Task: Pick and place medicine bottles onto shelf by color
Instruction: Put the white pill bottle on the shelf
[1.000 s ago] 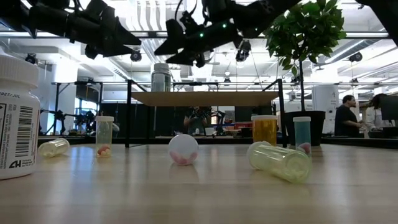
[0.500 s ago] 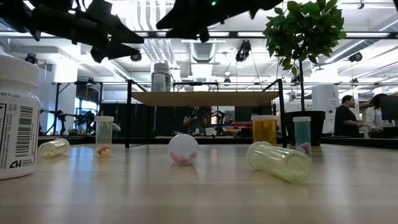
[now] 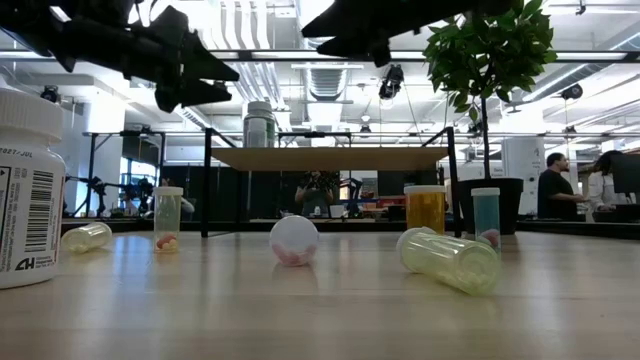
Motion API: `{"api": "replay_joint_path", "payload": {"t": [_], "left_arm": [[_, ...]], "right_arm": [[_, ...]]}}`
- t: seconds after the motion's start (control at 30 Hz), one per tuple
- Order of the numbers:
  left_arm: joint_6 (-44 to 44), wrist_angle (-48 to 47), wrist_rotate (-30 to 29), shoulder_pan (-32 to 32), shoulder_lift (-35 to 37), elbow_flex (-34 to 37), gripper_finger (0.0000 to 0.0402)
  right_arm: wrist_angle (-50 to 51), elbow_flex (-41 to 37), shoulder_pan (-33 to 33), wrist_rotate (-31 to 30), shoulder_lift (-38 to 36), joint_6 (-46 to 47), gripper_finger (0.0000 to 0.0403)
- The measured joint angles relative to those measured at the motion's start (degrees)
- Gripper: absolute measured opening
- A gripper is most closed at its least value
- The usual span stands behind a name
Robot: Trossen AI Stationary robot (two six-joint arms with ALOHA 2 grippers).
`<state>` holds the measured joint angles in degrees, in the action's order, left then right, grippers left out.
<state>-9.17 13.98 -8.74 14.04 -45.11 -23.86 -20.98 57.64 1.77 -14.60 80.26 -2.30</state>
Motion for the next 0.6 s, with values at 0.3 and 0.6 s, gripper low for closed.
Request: {"api": "replay_joint_path", "payload": {"t": [0.3, 0.6], "left_arm": [[-1.0, -10.6, 2.6, -1.8, -0.8, -6.1, 0.0286], [-4.3, -23.3, 2.5, -11.5, -0.9, -11.1, 0.0286]], "right_arm": [[-0.7, -5.6, -5.7, -0.5, -3.3, 2.4, 0.0262], [-0.7, -6.2, -10.1, -0.5, -3.3, 3.8, 0.0262]]}}
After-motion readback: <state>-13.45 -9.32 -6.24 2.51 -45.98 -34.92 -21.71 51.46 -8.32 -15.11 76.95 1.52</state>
